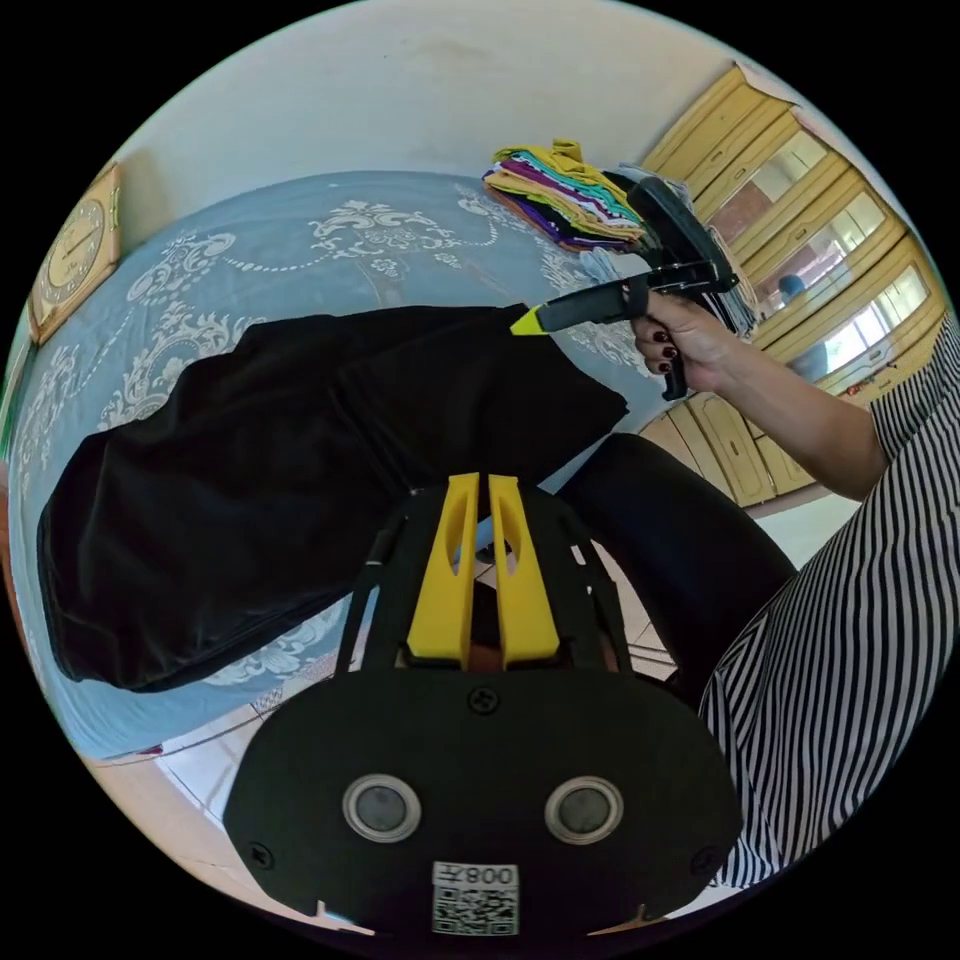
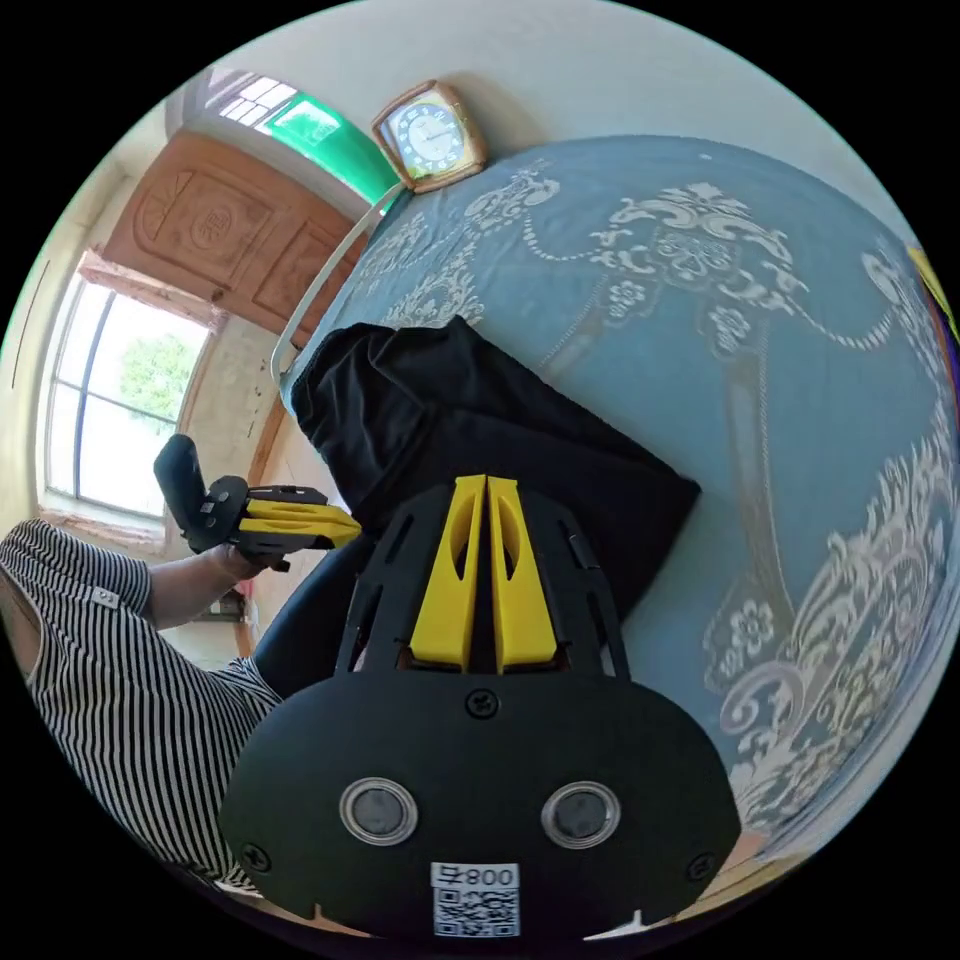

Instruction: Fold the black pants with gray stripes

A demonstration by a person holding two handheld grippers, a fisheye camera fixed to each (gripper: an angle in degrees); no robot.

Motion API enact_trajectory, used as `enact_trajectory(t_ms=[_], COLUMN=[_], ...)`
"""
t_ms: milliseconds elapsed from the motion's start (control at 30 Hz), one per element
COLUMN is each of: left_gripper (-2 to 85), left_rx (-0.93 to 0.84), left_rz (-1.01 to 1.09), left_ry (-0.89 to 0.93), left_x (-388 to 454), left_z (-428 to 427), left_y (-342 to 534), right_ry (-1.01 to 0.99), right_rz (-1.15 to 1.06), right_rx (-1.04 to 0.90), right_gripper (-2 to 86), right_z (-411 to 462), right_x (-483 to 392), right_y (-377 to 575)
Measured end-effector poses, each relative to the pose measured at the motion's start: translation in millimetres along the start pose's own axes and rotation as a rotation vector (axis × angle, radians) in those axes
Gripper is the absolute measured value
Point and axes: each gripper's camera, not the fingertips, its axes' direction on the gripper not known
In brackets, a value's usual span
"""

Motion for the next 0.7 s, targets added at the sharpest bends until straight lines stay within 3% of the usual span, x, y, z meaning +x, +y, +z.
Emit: enact_trajectory(t_ms=[167, 267, 500, 700], left_gripper=[7.1, 7.8, 10.1, 8.2], left_rx=[-0.002, -0.002, -0.009, -0.105], left_rz=[0.057, 0.101, 0.262, 0.352], left_ry=[-0.077, -0.077, -0.117, -0.366], left_x=[29.4, 44.0, 91.9, 128.1], left_z=[27.7, 41.3, 94.4, 159.9], left_y=[16.0, 24.7, 31.3, 35.7], right_ry=[-0.111, -0.207, -0.344, -0.485], right_rz=[0.287, 0.343, 0.402, 0.365], right_rx=[0.017, 0.010, 0.027, 0.062], right_gripper=[5.4, 6.4, 5.7, 3.9], right_z=[-36.2, -40.3, -54.3, -79.6], right_x=[52.1, 61.4, 73.7, 69.8], right_y=[68.6, 79.1, 80.1, 74.5])
